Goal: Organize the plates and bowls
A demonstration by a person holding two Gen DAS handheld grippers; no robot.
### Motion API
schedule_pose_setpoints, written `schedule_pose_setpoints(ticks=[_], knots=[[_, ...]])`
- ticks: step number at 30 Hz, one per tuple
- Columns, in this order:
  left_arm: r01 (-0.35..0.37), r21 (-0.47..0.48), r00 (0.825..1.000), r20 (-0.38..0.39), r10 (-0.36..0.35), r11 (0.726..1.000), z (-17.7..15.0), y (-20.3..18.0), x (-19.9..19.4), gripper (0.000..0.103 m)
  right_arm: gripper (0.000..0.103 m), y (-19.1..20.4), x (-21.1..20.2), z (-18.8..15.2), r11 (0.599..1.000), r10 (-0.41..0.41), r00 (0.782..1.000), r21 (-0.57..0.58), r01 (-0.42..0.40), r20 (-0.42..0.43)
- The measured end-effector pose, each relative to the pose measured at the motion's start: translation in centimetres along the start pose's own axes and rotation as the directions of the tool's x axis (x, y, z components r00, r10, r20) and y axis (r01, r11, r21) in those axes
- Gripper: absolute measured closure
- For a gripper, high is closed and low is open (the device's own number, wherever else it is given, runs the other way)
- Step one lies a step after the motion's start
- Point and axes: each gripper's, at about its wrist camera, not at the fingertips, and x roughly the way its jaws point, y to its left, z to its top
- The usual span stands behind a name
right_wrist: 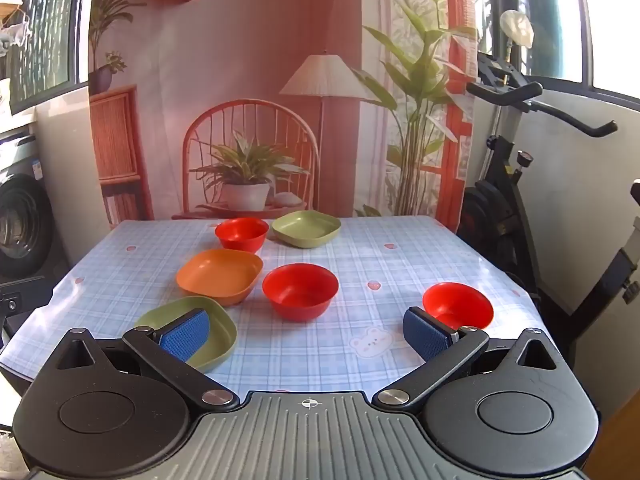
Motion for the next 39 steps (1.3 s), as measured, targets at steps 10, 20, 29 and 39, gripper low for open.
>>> schedule_pose_setpoints(ticks=[10,20,29,39], knots=[[-0.003,-0.012,1.000,0.000,0.003,1.000,0.12,0.11,0.03,0.001,0.000,-0.14,0.02,-0.06,1.000,0.005,1.000,-0.014,-0.005,0.002],[-0.002,-0.027,1.000,-0.006,0.001,1.000,0.05,0.31,-0.01,0.001,0.000,0.44,-0.25,0.13,1.000,0.003,1.000,-0.017,-0.003,0.004],[0.005,-0.033,1.000,-0.015,-0.005,0.999,0.00,0.34,0.17,0.001,0.000,-0.04,0.19,-0.28,1.000,0.006,1.000,-0.007,-0.006,0.003],[0.008,-0.038,1.000,-0.020,-0.008,0.999,0.06,0.56,0.39,0.001,0.000,-0.02,0.26,-0.31,1.000,0.006,1.000,-0.006,-0.006,0.002]])
